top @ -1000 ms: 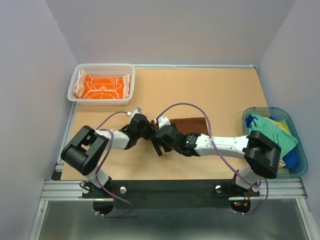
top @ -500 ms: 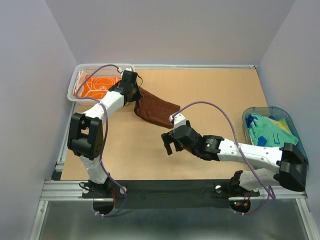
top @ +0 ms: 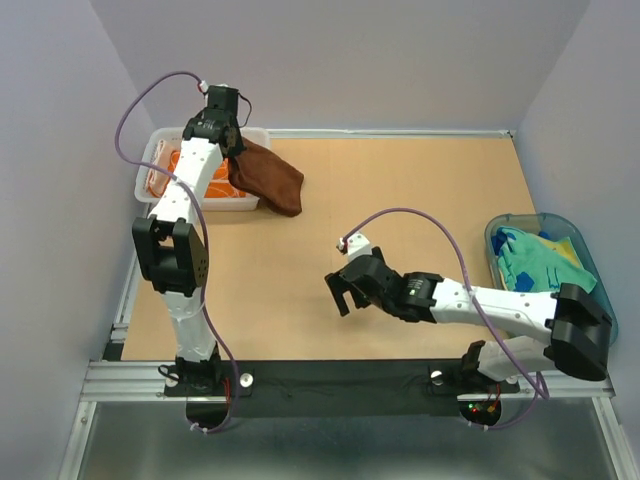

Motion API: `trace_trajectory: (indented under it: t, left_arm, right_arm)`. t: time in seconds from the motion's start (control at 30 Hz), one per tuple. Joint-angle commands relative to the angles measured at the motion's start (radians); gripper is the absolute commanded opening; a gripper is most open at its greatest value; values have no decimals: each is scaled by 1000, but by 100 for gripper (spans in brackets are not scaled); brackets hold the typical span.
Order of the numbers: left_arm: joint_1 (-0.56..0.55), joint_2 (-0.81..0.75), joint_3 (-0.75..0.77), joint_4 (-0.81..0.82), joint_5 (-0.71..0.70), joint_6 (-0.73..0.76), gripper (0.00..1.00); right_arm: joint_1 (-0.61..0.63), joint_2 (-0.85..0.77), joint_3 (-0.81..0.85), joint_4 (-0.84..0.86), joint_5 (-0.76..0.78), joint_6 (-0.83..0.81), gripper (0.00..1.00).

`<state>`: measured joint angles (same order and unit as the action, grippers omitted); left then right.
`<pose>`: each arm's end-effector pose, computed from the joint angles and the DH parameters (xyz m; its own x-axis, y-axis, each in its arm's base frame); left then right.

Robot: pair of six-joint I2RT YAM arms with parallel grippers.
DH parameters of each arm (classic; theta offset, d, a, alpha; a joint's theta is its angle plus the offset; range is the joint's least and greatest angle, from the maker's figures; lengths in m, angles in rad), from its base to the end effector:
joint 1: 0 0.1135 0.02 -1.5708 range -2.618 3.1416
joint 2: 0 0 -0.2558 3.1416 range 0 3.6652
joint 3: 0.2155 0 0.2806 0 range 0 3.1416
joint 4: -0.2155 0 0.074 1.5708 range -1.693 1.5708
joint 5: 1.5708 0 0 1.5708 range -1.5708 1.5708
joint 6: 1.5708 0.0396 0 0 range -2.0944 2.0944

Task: Fold and stack the towels
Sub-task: Neatly place the folded towel into the bin

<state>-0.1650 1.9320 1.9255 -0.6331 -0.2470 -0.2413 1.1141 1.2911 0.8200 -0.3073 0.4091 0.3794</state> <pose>0.4702 -0.0685 0.3439 -0.5635 -0.1411 -0.8140 -0.1739 0.9835 -0.0500 0.1462 0.2618 0.2109 -0.5463 -0.3414 -0.7648 -0.5342 0.8454 0.0043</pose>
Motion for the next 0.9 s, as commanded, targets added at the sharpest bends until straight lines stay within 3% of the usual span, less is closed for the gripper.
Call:
trace_trajectory:
  t: [0.0,0.27,0.87]
  left_arm:
    - [41,24,143,-86,-93,89,0]
    - [90,73,213,-99,-196,154,0]
    - [160,159,262,-19,-212,145,0]
  right_arm:
    - [4,37,30,-10,22,-23,100]
    - [4,74,82,-49,7,-37,100]
    - [4,119,134,-118,36,-59,100]
